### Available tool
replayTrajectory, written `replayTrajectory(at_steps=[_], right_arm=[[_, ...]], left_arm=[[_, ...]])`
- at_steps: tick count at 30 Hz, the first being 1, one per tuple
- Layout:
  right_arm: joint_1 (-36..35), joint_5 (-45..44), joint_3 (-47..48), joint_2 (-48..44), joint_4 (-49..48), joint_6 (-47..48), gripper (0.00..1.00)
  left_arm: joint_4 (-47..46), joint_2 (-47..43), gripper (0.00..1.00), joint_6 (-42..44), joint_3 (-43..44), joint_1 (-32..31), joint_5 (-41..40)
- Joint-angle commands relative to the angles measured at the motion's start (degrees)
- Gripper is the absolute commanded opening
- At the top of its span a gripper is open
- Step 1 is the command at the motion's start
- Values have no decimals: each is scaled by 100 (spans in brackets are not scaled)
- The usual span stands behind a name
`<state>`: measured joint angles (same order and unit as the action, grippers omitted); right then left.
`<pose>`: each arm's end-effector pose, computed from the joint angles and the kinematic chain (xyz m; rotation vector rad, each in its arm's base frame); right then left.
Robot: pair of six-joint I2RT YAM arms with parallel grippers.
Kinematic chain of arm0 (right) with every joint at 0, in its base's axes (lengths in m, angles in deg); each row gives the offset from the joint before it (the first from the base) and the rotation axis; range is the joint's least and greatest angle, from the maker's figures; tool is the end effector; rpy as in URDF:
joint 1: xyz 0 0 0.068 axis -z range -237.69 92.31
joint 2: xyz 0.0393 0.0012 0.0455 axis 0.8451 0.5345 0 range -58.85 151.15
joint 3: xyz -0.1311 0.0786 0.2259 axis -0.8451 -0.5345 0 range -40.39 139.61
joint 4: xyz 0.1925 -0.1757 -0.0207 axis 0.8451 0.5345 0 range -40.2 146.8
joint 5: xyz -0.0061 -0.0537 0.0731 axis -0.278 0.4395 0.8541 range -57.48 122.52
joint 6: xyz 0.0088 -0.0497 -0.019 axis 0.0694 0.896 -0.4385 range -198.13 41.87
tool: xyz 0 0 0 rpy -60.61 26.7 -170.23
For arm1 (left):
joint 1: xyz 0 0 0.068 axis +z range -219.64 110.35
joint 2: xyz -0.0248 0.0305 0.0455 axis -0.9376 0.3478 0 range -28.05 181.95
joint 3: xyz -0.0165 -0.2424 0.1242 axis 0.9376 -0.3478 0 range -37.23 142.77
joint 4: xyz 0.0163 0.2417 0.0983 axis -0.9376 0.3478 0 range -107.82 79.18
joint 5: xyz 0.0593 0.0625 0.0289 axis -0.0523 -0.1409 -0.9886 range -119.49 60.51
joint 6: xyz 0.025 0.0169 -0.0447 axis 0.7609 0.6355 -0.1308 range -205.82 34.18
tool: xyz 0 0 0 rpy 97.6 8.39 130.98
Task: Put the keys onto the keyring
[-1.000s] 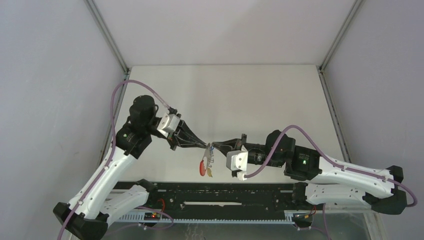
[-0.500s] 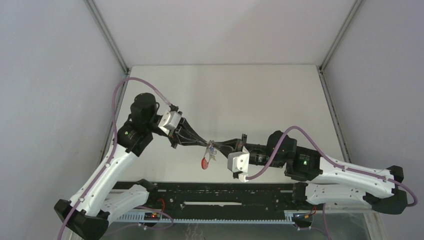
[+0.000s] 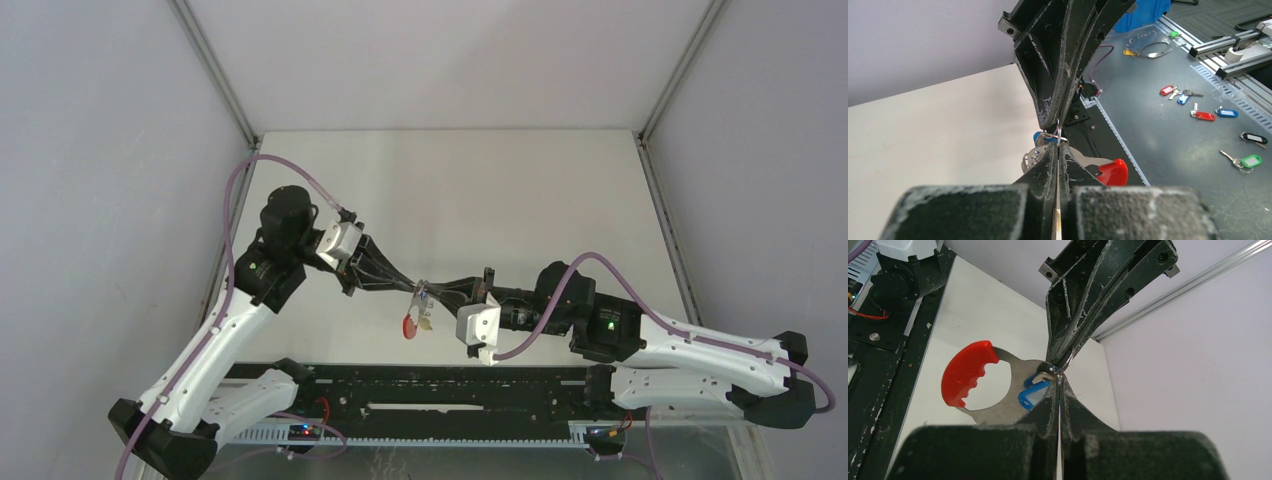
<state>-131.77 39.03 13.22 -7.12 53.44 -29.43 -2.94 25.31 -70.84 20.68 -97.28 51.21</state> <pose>0.0534 0.2019 0.3854 -1.4615 0.6956 0.4339 0.1434 -0.1148 0.3903 1.4944 0.9841 -1.3671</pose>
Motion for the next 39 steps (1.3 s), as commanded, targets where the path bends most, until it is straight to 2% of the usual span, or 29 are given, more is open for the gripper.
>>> replayTrajectory(at_steps=[1,39], right_arm=[[-66,-11,-8,-58,-311,42,0],[61,0,-8,48,-530,-103,0]], left_arm=[[-221,-23,0,-85,336,-40,24],[-436,9,0,-40,256,-47,-244]])
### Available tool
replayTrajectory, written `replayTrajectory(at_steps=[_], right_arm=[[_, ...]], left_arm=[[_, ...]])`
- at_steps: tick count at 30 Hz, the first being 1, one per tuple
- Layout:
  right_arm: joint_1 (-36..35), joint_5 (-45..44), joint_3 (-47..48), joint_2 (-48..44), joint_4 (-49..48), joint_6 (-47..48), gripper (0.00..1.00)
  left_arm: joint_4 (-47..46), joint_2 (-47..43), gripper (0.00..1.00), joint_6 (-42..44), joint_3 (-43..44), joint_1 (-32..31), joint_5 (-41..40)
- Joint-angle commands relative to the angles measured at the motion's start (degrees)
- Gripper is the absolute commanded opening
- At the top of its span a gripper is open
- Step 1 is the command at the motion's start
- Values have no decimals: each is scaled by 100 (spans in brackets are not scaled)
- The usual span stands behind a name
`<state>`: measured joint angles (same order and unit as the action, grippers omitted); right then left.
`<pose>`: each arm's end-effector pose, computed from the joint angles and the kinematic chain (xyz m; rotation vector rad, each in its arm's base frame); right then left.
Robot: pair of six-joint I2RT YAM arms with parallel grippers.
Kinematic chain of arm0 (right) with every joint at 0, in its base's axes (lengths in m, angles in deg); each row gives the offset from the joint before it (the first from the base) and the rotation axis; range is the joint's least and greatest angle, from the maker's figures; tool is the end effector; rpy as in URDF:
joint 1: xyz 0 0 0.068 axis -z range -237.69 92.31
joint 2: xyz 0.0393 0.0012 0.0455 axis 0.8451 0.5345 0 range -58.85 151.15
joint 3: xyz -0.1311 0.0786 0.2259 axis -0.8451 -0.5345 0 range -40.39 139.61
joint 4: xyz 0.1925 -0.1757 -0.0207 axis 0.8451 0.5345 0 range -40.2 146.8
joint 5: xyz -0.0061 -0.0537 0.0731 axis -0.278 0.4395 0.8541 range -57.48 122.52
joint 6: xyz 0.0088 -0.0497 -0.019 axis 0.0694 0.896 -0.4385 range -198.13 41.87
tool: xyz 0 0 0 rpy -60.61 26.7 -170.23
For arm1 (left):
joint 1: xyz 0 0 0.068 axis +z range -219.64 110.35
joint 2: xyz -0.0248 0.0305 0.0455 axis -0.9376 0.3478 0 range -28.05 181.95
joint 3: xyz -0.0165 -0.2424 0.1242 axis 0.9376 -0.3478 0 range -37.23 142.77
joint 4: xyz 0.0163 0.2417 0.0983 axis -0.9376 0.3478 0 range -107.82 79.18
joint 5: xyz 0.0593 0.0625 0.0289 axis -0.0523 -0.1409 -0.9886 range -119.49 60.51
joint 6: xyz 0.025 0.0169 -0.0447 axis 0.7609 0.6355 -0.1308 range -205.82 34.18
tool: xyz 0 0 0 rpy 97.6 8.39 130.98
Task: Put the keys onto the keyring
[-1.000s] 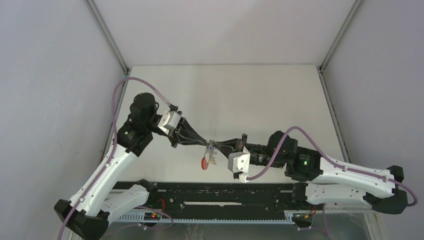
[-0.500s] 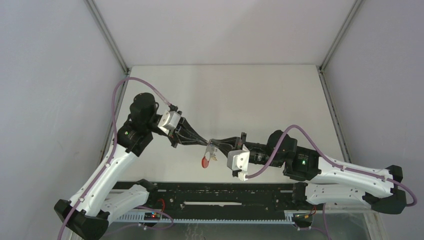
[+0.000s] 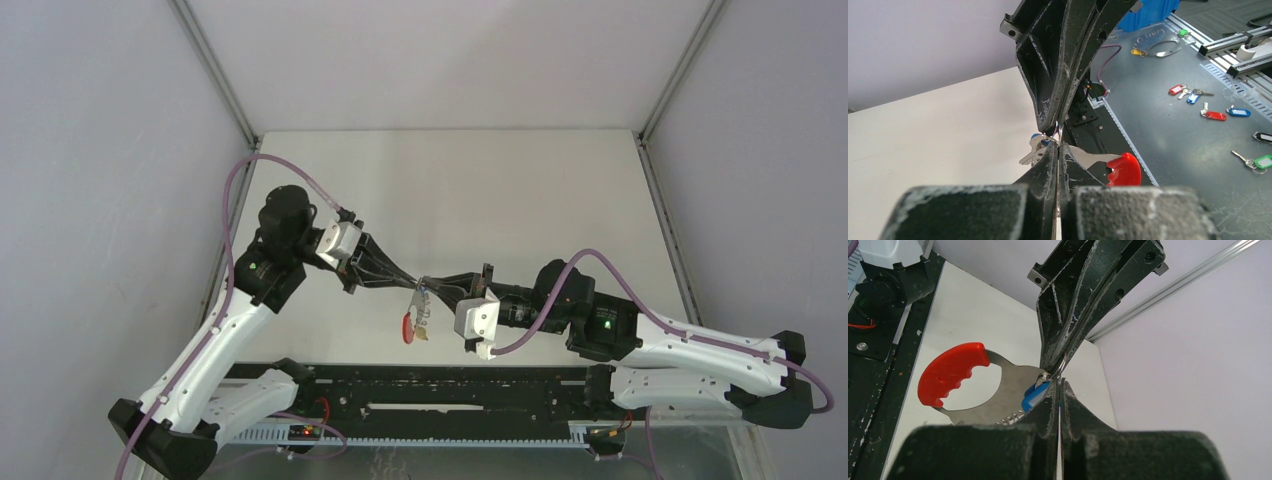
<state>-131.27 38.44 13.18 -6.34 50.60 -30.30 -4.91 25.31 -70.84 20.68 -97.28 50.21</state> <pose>0.0566 0.2050 0.3879 -1.4188 0.7019 0.4334 0.1444 -0.1152 0.3929 1.4900 0.9640 -1.3315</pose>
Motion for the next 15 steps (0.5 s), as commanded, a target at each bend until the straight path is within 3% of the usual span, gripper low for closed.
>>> replayTrajectory(at_steps=[1,15], right_arm=[[10,66,-4,-28,-247,1,0],[28,59,96,2,-150,37,0]], left_arm=[[-241,8,0,-46,238,-48,-174],[-34,10,0,-7,173,-49,-288]])
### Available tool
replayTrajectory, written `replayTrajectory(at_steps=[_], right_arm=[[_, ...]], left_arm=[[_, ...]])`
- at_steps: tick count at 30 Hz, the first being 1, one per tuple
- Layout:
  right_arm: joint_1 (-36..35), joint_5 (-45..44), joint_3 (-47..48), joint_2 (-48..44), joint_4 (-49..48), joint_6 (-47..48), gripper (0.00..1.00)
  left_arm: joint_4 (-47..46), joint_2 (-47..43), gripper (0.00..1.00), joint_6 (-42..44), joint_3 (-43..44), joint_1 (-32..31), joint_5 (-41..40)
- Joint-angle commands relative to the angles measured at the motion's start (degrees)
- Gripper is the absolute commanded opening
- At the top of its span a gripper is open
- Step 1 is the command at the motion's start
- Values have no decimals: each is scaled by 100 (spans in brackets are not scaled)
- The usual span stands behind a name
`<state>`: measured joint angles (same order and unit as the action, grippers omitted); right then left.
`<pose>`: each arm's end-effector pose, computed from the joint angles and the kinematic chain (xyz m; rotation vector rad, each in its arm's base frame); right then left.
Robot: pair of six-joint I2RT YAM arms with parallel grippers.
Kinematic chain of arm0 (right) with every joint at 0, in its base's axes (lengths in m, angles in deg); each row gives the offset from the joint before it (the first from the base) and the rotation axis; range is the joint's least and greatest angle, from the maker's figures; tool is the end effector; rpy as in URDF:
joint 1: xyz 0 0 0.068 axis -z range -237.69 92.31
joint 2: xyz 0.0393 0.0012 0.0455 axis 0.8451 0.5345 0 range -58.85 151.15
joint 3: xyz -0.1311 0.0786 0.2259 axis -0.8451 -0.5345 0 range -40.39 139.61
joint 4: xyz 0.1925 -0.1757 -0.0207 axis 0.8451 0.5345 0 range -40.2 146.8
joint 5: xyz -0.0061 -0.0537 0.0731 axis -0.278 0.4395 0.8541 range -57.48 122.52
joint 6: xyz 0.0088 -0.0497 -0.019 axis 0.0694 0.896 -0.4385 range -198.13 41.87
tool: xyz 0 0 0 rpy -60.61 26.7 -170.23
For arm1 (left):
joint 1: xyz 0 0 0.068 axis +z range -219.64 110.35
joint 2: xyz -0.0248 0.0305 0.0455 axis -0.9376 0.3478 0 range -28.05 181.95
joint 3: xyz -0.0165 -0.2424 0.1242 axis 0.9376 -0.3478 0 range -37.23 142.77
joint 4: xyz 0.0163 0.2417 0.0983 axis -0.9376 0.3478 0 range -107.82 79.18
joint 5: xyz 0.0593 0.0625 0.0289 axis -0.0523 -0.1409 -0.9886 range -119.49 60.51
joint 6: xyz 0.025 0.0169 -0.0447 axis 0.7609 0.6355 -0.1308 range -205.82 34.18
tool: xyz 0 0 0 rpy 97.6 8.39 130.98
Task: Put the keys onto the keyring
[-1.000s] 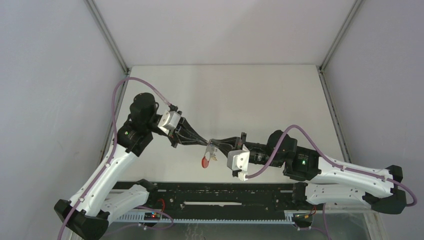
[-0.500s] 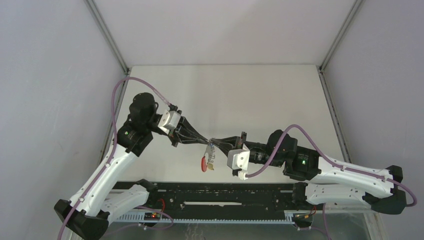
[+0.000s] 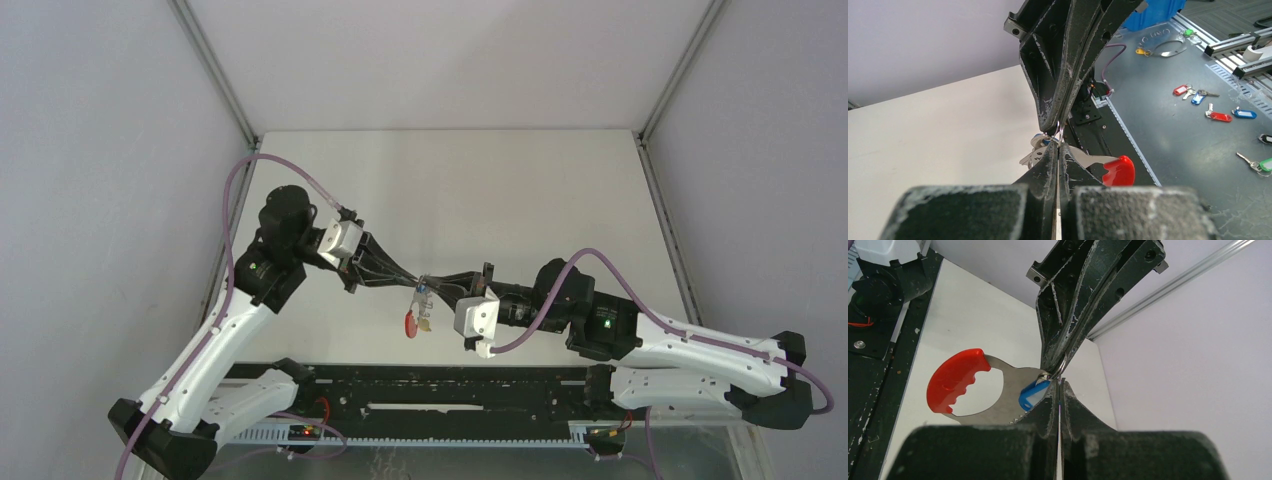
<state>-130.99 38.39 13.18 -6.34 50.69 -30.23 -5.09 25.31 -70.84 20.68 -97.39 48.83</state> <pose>0.0576 0.2047 0.3878 -1.4182 0.7057 0.4279 0.1450 -0.1157 0.3930 1.4790 0.9762 -1.3116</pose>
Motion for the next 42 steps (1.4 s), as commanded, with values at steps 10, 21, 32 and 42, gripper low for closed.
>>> replayTrajectory(at_steps=[10,21,32,42], right_arm=[[67,64,161,54,-115,54,0],[131,501,438,286,373,62,0],[260,753,555,242,492,42,0],[364,915,726,294,836,67,0]], left_arm=[[526,-1,0,348,195,-46,-166],[927,-1,0,660,232,-107,-149],[1233,-36,0,918,208,-143,-163],[1249,-86,0,937,253,-170,-86]])
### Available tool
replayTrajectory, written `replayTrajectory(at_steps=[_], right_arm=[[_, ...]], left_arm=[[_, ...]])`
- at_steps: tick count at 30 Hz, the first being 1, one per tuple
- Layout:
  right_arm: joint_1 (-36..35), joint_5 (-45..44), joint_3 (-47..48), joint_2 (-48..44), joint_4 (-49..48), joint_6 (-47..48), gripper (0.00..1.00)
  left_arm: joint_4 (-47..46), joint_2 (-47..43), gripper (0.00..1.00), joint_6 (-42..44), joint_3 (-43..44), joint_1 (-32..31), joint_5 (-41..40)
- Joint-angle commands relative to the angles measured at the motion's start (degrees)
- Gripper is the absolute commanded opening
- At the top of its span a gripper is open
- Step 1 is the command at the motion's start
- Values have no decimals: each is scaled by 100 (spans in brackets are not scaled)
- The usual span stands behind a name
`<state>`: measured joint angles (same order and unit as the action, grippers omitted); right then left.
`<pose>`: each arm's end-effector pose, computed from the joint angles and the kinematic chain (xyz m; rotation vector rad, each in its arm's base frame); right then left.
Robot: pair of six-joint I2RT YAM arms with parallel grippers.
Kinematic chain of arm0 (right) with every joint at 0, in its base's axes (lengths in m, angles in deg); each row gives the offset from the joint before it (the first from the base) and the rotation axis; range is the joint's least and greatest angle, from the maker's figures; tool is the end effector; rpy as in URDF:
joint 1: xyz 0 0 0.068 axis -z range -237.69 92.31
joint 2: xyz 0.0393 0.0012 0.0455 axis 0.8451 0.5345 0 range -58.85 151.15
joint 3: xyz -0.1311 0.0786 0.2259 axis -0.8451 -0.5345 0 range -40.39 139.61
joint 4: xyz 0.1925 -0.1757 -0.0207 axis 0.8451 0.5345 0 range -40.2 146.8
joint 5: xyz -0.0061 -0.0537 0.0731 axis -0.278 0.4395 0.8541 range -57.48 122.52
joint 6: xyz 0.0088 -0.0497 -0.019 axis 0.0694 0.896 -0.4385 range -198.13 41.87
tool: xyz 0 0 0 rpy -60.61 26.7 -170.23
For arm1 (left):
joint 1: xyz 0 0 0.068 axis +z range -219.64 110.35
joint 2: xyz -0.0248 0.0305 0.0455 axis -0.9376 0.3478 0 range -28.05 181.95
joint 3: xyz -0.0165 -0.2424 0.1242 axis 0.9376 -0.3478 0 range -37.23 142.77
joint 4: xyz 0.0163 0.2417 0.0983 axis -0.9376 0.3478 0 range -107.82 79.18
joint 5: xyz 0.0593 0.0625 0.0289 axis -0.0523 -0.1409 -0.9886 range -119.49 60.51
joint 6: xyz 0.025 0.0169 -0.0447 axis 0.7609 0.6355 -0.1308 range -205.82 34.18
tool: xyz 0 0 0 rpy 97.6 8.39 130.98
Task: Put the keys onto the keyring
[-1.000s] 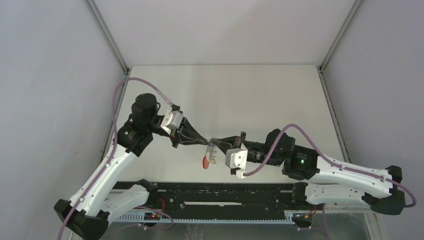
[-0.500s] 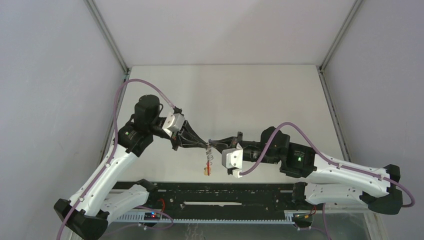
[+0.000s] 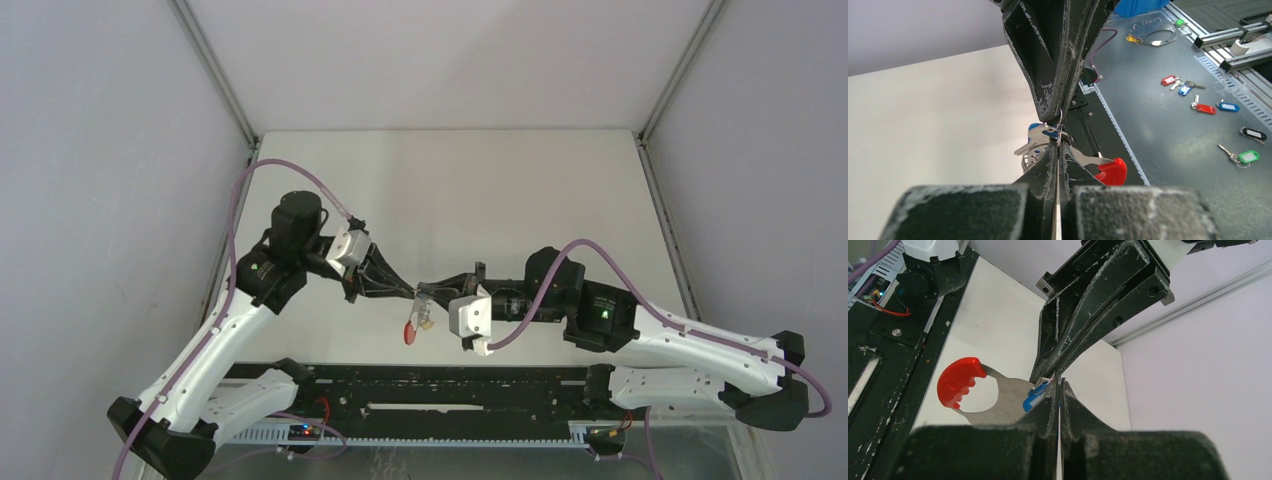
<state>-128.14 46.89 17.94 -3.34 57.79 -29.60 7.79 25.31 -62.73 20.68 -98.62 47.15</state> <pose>0.0654 0.2106 0.3932 -1.5376 0.6826 0.4970 0.1394 -0.1169 0.3751 1.5038 1.0720 -1.3387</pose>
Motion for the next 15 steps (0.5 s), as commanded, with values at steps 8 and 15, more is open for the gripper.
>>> replayTrajectory(at_steps=[8,15], right_arm=[[205,-57,-134,-471,124,-112,0],[-123,-449,-327,-609,-21,87,0]], left_arm=[[-90,-104,0,29,388,-56,416],[-406,59,0,-311,588,-65,562]])
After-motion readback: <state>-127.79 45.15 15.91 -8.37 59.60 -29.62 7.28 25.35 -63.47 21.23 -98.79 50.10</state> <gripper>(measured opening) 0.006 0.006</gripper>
